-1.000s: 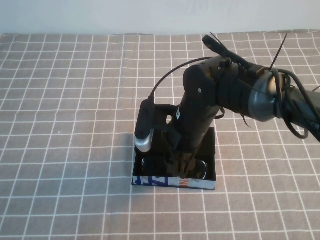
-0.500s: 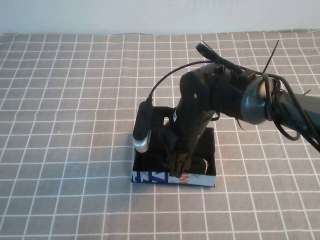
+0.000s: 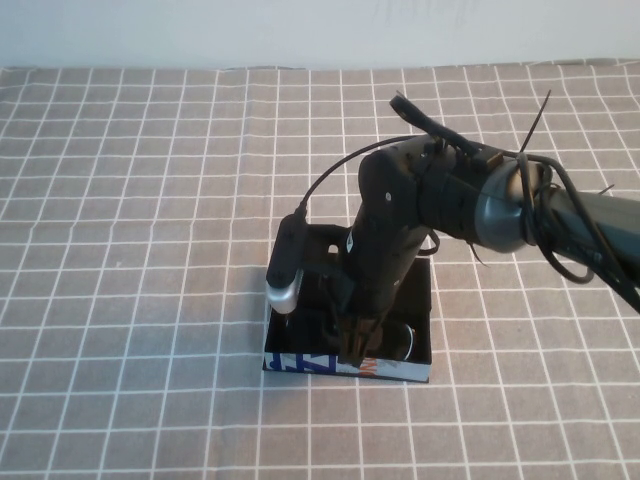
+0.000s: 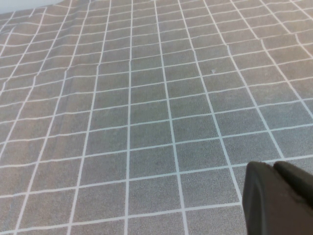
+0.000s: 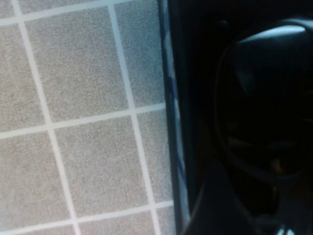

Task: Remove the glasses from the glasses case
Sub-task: Pick up the glasses from the glasses case, then place the glasses on the table

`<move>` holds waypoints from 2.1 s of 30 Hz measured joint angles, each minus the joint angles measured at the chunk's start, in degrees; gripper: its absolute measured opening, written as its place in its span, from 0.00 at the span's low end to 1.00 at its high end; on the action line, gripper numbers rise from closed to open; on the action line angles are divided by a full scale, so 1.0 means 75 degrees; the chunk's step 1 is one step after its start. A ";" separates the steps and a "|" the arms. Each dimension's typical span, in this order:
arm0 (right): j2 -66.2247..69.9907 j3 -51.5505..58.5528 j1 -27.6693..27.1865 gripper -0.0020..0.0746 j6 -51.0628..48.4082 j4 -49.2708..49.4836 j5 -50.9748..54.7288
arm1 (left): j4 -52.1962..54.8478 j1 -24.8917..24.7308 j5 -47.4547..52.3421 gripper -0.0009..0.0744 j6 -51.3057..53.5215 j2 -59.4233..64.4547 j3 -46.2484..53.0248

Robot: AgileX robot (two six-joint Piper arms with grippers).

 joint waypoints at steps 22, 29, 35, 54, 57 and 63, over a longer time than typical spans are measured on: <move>0.0141 -0.0186 -0.0091 0.19 0.0793 0.0267 0.0106 | 0.0000 0.0000 0.0000 0.01 0.0000 0.0000 0.0000; -0.0010 -0.1436 -0.0091 0.09 0.1309 0.0237 0.1487 | 0.0000 0.0000 0.0000 0.01 0.0000 0.0000 0.0000; -0.0770 -0.1789 -0.0111 0.09 0.3084 -0.0011 0.1825 | 0.0000 0.0000 0.0000 0.01 0.0000 0.0000 0.0000; -0.5208 0.3776 -0.1942 0.09 0.9841 -0.2213 0.1501 | 0.0000 0.0000 0.0000 0.01 0.0000 0.0000 0.0000; -0.5335 0.4636 -0.2047 0.09 0.9911 -0.2245 0.0556 | 0.0000 0.0000 0.0000 0.01 0.0000 0.0000 0.0000; -0.4979 0.5471 -0.2062 0.09 0.9701 -0.2245 -0.1413 | 0.0000 0.0000 0.0000 0.01 0.0000 0.0000 0.0000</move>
